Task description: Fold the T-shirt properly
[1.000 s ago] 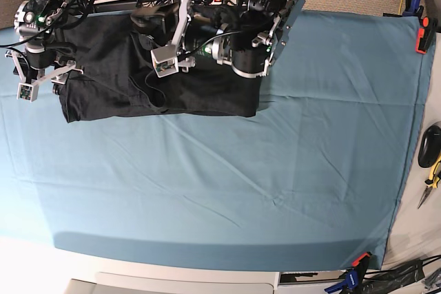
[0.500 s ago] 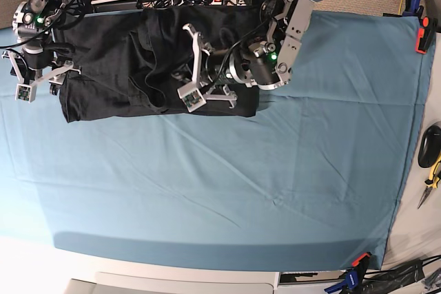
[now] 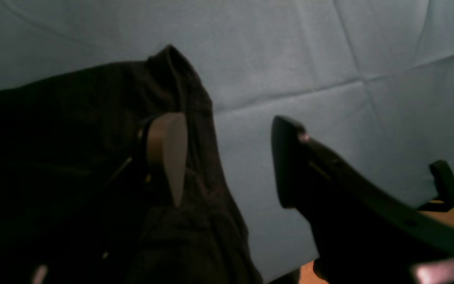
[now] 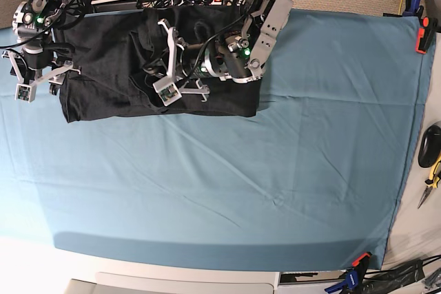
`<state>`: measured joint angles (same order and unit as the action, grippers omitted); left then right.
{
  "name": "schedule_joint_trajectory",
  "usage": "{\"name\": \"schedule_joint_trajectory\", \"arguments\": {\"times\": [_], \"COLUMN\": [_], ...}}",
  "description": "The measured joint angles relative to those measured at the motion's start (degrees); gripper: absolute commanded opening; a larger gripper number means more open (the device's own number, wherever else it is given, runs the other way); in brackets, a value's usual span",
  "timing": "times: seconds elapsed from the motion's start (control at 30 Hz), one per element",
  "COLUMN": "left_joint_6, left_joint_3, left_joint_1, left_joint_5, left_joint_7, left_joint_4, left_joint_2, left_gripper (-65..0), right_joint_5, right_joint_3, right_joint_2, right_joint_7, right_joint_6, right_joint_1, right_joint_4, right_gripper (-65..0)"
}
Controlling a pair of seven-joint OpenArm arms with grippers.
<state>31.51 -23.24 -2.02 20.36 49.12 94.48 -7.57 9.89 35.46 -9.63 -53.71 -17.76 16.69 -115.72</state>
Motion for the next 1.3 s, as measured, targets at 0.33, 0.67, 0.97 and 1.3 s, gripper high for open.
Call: {"name": "schedule_joint_trajectory", "arguments": {"times": [0.33,0.67,0.97,1.3], "left_joint_6": [3.91,2.60,2.67,4.13], "left_joint_3": [0.94,9.68,18.71,19.17], "left_joint_1": [4.50,4.76,4.76,4.74], "left_joint_5": [5.44,9.51,15.56,19.41], "left_joint_7": [13.29,14.75,14.49,15.39], "left_joint_4": [3.56,4.31,4.31,4.33], "left_joint_2": [0.00,6.67,10.80,13.14], "left_gripper": [-65.0,-38.3,-38.1,-38.1], "right_joint_5": [1.95,8.48,39.41,54.73], "right_joint_3": [0.68,16.85,19.17,19.21], "right_joint_2": [-2.36,-11.56,-17.68,-18.03], "right_joint_7": [0.42,2.32,-19.02,-25.07], "right_joint_6": [-3.65,-2.10,-10.10,-15.78], "right_joint_1": [-0.09,-2.03,-12.13,-9.70], "right_joint_4": [0.00,16.02,41.13,50.73], "right_gripper": [-33.0,-21.9,-21.9,-22.0]}}
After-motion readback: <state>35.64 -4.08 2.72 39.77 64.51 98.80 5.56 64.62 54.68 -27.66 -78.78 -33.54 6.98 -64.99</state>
